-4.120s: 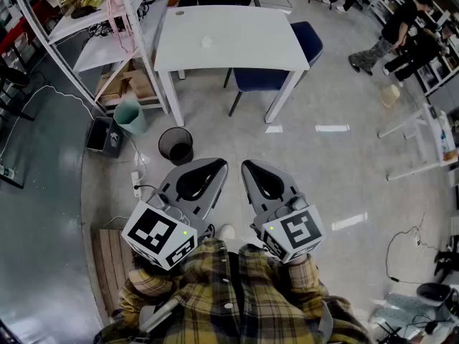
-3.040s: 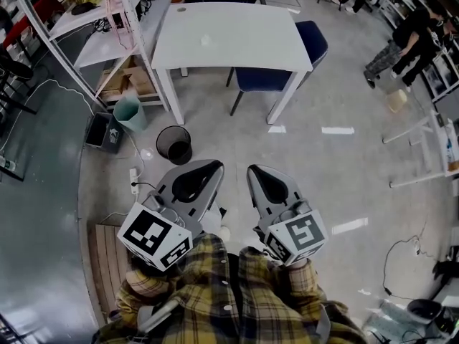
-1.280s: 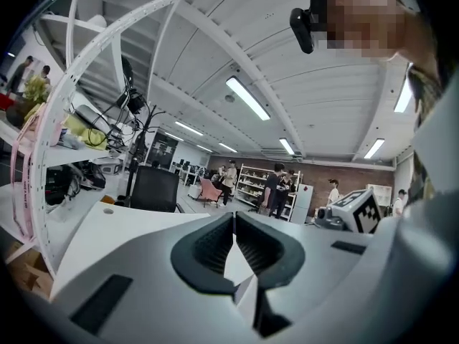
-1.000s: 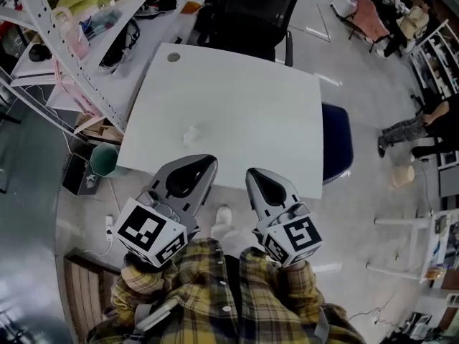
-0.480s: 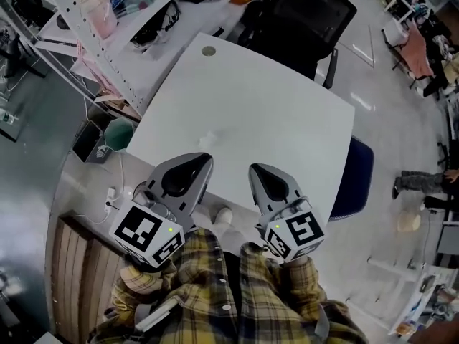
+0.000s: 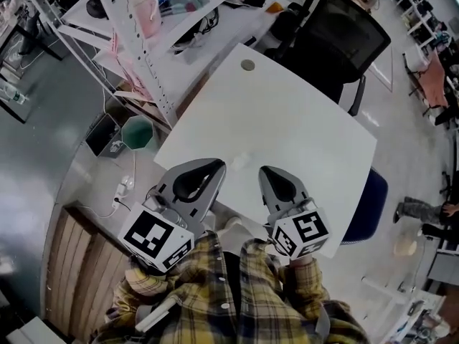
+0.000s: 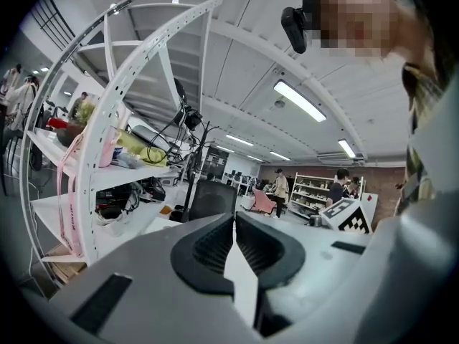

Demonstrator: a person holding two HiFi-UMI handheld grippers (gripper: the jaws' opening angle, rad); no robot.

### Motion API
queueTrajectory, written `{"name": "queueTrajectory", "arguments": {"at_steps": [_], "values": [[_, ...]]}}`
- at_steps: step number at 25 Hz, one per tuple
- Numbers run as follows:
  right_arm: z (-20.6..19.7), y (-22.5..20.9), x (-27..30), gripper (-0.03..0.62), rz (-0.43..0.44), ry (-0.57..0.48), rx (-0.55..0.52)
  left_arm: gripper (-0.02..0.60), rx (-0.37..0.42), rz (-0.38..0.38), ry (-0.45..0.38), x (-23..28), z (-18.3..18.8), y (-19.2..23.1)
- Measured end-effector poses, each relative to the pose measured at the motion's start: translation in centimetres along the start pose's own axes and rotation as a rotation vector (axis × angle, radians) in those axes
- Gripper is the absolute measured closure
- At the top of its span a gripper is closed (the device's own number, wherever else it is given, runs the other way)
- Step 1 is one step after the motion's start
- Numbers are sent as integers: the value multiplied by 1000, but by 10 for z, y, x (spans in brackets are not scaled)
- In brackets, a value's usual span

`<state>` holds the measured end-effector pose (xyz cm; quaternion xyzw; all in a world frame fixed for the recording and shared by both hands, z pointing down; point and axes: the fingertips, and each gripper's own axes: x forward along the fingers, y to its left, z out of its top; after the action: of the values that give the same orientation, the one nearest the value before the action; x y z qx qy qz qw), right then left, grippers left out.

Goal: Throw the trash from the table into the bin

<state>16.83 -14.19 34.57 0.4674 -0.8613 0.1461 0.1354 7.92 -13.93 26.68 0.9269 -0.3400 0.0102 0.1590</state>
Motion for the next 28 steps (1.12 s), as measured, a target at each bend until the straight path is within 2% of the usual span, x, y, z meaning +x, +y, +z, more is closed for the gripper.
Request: {"name": "queueTrajectory", "arguments": {"at_steps": [6, 16, 22, 27, 28], "values": [[-3, 5, 26, 595, -22, 31, -10, 561, -13, -6, -1, -11, 0, 23], [-9, 5, 40, 595, 46, 109, -62, 561, -24, 69, -66, -21, 17, 32], [-30, 4, 49, 594, 110, 181, -13, 561, -37, 103, -68, -21, 12, 36], [-47, -7, 53, 589, 118, 213, -2, 561, -41, 133, -62, -16, 8, 42], [-51, -9, 53, 569, 123, 219, 6, 561, -41, 139, -58, -16, 7, 42]]}}
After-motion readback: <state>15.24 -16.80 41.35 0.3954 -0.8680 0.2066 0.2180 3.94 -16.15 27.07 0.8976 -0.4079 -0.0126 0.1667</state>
